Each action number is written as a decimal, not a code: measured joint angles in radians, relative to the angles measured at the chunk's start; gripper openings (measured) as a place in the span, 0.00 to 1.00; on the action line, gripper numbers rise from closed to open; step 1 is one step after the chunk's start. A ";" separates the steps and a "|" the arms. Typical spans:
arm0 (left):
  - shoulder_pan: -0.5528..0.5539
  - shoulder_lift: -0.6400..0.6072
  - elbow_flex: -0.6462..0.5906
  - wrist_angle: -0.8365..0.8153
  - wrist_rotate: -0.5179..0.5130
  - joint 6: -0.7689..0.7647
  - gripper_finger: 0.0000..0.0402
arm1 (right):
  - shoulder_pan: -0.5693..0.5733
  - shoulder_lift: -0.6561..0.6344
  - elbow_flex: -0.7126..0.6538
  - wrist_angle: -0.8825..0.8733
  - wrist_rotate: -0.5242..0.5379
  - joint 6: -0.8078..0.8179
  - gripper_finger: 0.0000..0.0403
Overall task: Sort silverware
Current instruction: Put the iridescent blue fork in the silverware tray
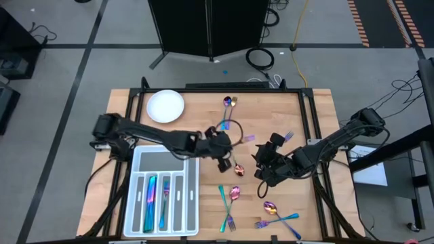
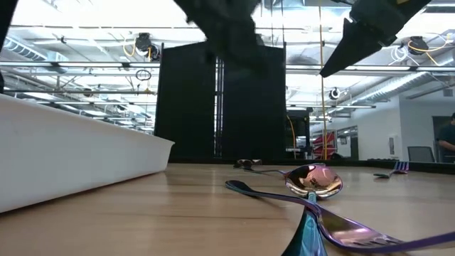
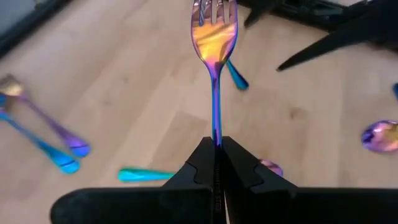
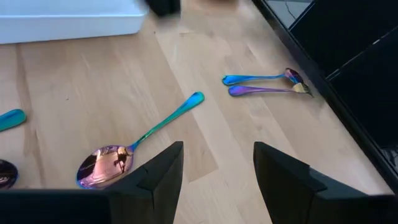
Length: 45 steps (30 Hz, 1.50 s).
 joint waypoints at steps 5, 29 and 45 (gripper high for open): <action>-0.027 -0.162 -0.002 -0.138 -0.019 -0.001 0.02 | 0.001 0.000 0.000 0.003 -0.005 0.015 0.46; -0.283 -0.299 -0.667 1.348 0.271 -0.085 0.02 | 0.025 0.099 0.000 0.889 -0.263 -0.469 0.46; -0.288 -0.142 -0.550 1.471 0.534 0.001 0.05 | -0.018 0.163 0.000 1.508 -0.722 -0.691 0.46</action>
